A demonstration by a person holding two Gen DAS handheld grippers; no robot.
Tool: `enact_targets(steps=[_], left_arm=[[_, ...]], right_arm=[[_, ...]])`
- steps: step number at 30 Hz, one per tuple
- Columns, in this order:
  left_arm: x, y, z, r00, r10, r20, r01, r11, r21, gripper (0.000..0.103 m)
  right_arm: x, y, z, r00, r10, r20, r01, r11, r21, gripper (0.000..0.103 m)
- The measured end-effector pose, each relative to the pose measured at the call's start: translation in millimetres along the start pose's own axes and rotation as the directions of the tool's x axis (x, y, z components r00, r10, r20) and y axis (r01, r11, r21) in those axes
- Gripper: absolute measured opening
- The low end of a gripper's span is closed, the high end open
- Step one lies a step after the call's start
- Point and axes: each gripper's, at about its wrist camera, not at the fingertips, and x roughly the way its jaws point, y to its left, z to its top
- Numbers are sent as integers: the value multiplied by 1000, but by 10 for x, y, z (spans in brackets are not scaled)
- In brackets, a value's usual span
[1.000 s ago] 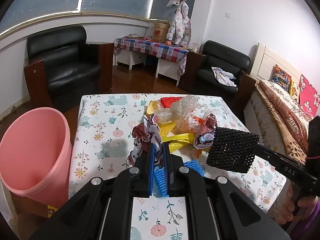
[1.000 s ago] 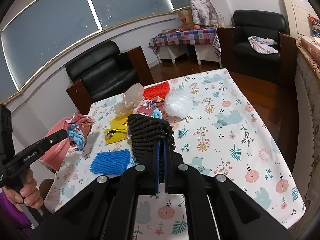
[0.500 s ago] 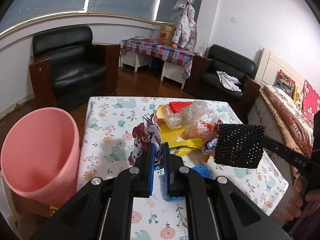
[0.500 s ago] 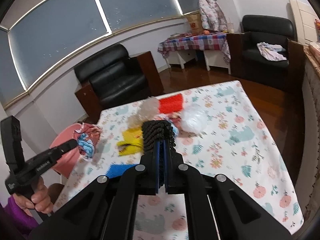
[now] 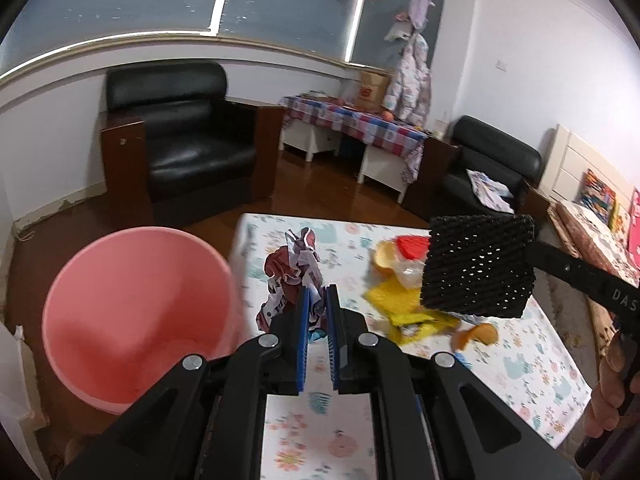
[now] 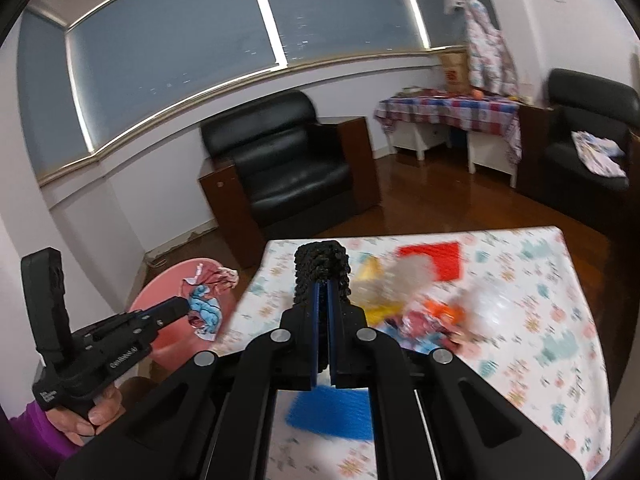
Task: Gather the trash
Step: 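Carry both held items over the pink bin with both tools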
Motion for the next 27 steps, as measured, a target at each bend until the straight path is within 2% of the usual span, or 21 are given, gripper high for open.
enact_targets(steps=[8, 14, 21, 27], left_arm=[[-57, 422, 54, 993, 115, 25, -114, 993, -34, 8], [3, 803, 13, 982, 190, -7, -190, 979, -73, 8], [120, 1211, -99, 966, 251, -65, -257, 960, -114, 8], [224, 1455, -195, 955, 277, -105, -289, 948, -132, 8]], right_arm=[[480, 588, 167, 993, 104, -46, -108, 991, -78, 4], [908, 1040, 153, 980, 159, -118, -174, 977, -126, 4], [1364, 1489, 32, 964, 165, -208, -205, 960, -192, 4], [1641, 1689, -73, 956, 155, -250, -209, 956, -208, 4]])
